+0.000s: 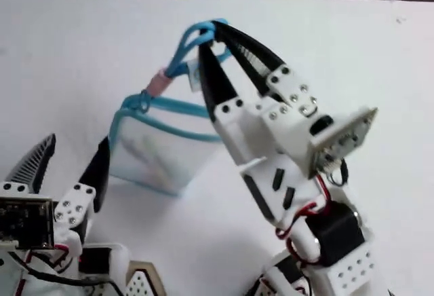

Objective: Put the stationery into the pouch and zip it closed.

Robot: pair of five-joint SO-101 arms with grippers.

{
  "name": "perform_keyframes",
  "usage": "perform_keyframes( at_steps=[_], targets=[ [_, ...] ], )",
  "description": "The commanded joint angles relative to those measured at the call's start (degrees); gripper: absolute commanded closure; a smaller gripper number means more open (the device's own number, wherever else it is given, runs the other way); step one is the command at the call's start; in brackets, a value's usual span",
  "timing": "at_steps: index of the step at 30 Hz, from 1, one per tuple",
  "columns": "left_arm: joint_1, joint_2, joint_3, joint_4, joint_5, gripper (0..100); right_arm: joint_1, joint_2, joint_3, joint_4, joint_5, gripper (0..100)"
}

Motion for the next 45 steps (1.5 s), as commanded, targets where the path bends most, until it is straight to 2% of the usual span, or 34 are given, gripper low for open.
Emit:
perform_keyframes(
  at_steps=[1,7,15,22,31,35,38,45],
  targets=[
    [-0.48,0.22,1.85,-0.79,-2.64,75,2.59,-4.00,1.76,0.13,0.00,98.2],
    [1.27,0.22,-0.18,1.67,-7.56,75,4.35,-7.87,5.71,0.13,-0.09,98.2],
    [7.69,0.40,0.35,0.26,-4.57,75,4.44,-17.54,11.96,2.95,-0.09,98.2],
    [7.60,0.40,3.08,-5.19,-4.57,75,4.44,-23.34,11.87,8.66,-0.09,98.2],
    [7.69,0.40,2.46,-3.78,-3.78,75,5.93,-26.51,11.87,10.33,-0.09,98.2],
    [8.57,0.40,-1.32,0.35,-7.56,75,10.59,-28.00,12.13,13.76,-0.26,98.2],
    [11.30,0.40,-5.71,6.86,-10.55,75,11.91,-28.09,12.13,14.55,-2.90,98.2],
    [12.79,0.40,-18.11,15.82,-12.66,75,11.38,-24.57,13.63,14.46,-4.13,98.2]
  ],
)
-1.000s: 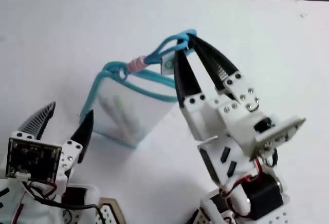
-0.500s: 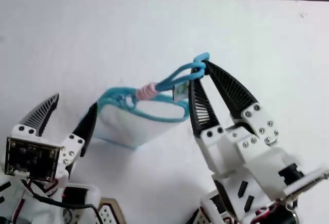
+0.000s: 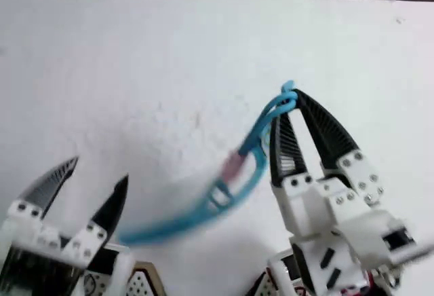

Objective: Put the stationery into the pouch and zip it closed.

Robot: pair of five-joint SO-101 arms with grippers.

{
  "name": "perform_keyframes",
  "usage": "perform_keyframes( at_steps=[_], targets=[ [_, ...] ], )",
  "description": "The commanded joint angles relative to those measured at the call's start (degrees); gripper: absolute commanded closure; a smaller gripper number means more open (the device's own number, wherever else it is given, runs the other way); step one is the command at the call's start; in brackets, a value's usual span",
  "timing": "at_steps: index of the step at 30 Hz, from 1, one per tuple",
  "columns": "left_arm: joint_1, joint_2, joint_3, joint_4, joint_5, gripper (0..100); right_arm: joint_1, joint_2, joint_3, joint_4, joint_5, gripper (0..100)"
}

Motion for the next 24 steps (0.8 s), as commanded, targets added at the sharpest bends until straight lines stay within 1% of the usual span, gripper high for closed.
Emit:
perform_keyframes(
  at_steps=[1,6,10,13,18,21,24],
  targets=[
    [0.13,0.40,-6.68,3.34,-0.53,75,0.13,3.03,-0.53,-0.13,-0.62,98.2],
    [0.04,0.31,-11.08,4.66,-0.18,75,-0.04,5.93,-3.08,-2.51,-0.35,98.2],
    [0.13,0.31,-10.99,4.75,0.00,75,-4.44,8.57,-5.54,-2.15,-0.26,98.2],
    [0.22,0.31,-6.59,4.66,0.70,75,-6.37,10.68,-6.95,-2.51,-0.26,98.2],
    [0.22,0.31,0.79,3.69,0.70,75,-5.49,12.44,-9.67,-2.51,-0.26,98.2],
    [0.22,0.31,7.74,-1.14,1.58,75,-5.67,12.97,-11.16,-2.68,-0.18,98.2],
    [0.22,0.31,15.03,-8.88,6.68,75,-5.67,14.37,-12.22,-3.82,-0.18,98.2]
  ],
)
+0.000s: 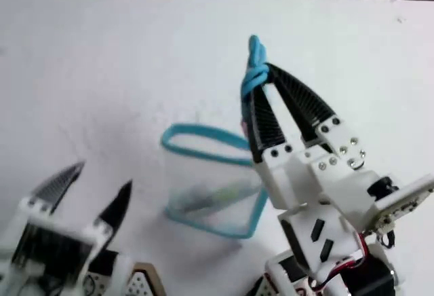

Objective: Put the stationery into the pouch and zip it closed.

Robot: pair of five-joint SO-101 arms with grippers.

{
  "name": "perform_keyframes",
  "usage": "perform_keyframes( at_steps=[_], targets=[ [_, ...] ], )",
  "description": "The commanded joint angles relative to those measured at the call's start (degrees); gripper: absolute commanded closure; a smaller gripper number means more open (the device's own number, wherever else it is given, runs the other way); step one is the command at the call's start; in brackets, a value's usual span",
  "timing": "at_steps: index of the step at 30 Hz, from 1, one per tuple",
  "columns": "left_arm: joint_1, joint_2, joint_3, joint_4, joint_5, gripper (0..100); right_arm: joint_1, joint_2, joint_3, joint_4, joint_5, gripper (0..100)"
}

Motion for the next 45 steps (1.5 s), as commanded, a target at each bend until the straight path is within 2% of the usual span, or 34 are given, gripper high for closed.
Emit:
perform_keyframes(
  at_steps=[1,5,12,16,19,23,26,30,33,38,41,45],
  targets=[
    [0.48,0.40,7.65,-9.41,5.27,75,-0.31,1.89,-3.78,-1.54,0.09,98.2],
    [0.48,0.40,14.86,-19.87,8.26,75,-3.30,4.97,-8.26,-1.01,0.09,98.2],
    [9.54,0.48,21.54,-23.38,13.10,78,-9.54,9.01,-12.22,-1.01,0.00,98.2],
    [10.33,2.68,24.79,-29.63,17.14,78,-10.68,10.77,-14.51,-1.36,0.00,98.2],
    [10.33,9.01,22.77,-33.76,20.66,78,-10.59,12.70,-17.41,-1.45,0.09,98.2],
    [10.59,20.88,12.75,-36.04,25.41,78,-10.59,17.10,-21.36,-1.54,0.09,98.2],
    [10.68,30.20,2.99,-34.99,27.87,78,-10.42,20.26,-22.33,-1.63,0.09,98.2],
    [10.68,40.57,-8.88,-32.18,31.30,78,-10.33,23.08,-22.15,-7.25,0.09,98.2],
    [9.80,45.93,-16.09,-30.59,32.26,78,-7.78,25.45,-22.15,-9.98,0.09,98.2],
    [0.84,49.80,-29.01,-27.16,32.53,78,-4.35,28.00,-22.33,-11.38,-0.18,98.2],
    [-2.51,49.98,-36.75,-21.10,32.35,77,-4.18,28.97,-22.24,-11.38,-0.18,98.2],
    [-4.35,49.98,-46.95,-5.89,32.09,77,-4.35,29.05,-22.33,-11.38,-0.18,98.2]
  ],
)
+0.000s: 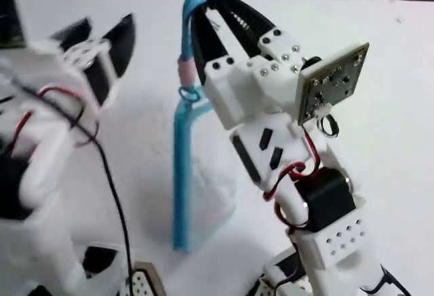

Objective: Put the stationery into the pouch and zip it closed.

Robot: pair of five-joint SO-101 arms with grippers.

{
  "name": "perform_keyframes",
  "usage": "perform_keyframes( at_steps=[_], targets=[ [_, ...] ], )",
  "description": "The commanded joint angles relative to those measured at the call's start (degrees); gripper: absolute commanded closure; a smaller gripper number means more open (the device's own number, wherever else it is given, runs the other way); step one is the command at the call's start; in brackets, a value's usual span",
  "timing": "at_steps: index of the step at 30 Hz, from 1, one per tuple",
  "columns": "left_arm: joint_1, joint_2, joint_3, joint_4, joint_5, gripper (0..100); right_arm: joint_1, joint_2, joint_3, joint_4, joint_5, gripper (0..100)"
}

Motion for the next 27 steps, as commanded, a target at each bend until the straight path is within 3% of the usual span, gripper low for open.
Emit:
perform_keyframes(
  at_steps=[1,3,8,11,16,20,24,27],
  targets=[
    [-2.07,0.22,-10.46,14.24,-0.18,77,0.48,-0.48,-2.55,-1.54,-0.09,98.2],
    [-2.42,-0.48,-15.21,22.95,-4.75,77,0.48,-1.54,-2.55,-1.54,0.00,98.2],
    [-1.71,-13.49,-10.11,22.51,-19.52,77,0.48,-3.38,-2.37,-1.10,0.09,98.2],
    [4.18,-21.85,-1.23,22.59,-24.62,76,0.48,-3.56,-2.29,-1.01,0.09,98.2],
    [12.62,-31.78,13.63,22.59,-20.40,75,0.48,-3.30,-2.29,-1.01,0.09,98.2],
    [21.05,-31.52,19.43,22.33,-11.69,75,0.48,-3.21,-2.20,-1.01,0.09,98.2],
    [22.99,-27.38,23.56,17.41,-2.90,75,0.48,-3.21,-2.20,-0.92,0.09,98.2],
    [23.43,-24.57,25.85,13.89,-1.23,75,0.48,-3.12,-2.20,-0.92,0.09,98.2]
  ],
)
